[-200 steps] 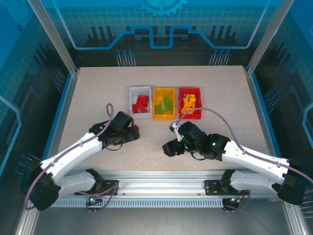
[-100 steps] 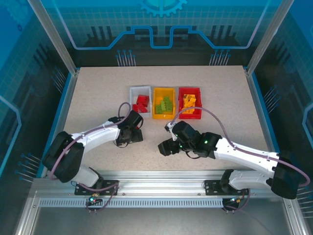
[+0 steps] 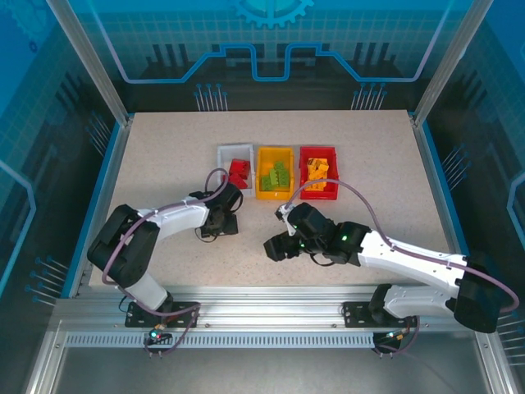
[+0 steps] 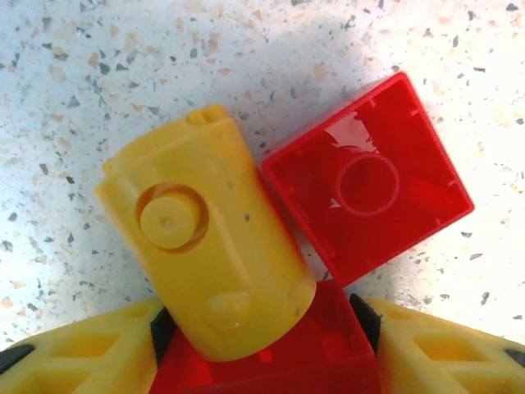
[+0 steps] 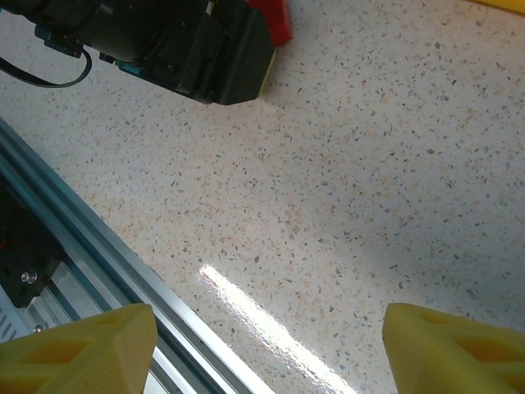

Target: Sort the legos into containers by color

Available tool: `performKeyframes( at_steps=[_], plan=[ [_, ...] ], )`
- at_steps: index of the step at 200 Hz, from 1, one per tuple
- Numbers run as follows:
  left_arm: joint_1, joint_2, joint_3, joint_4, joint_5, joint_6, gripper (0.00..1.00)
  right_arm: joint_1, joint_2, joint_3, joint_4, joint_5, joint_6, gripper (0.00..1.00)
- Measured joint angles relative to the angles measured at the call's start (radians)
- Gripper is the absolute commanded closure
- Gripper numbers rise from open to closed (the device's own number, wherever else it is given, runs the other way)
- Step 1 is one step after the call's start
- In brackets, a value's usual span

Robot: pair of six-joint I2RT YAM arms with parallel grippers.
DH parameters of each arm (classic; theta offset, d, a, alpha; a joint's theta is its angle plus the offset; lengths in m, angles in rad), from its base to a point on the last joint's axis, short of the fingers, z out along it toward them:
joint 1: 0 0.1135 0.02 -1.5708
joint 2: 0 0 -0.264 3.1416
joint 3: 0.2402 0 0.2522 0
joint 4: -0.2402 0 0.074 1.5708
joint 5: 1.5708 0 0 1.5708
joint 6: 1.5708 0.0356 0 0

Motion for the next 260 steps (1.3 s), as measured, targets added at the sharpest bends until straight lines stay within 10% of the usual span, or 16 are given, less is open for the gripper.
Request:
performKeyframes(
  at_steps=[129,260],
  plan=[
    [-0.045,-0.275,0.1,-0.145,0.061,-0.026,0.57,-0.029,-0.111,0.0,0.13,0.021,0.027,0.29],
    [0.121,0.406,0.803,-0.222,-0.014,0.178,0.52,-0.179,0.037,0.121,0.239,0.003,0.091,0.28]
  ],
)
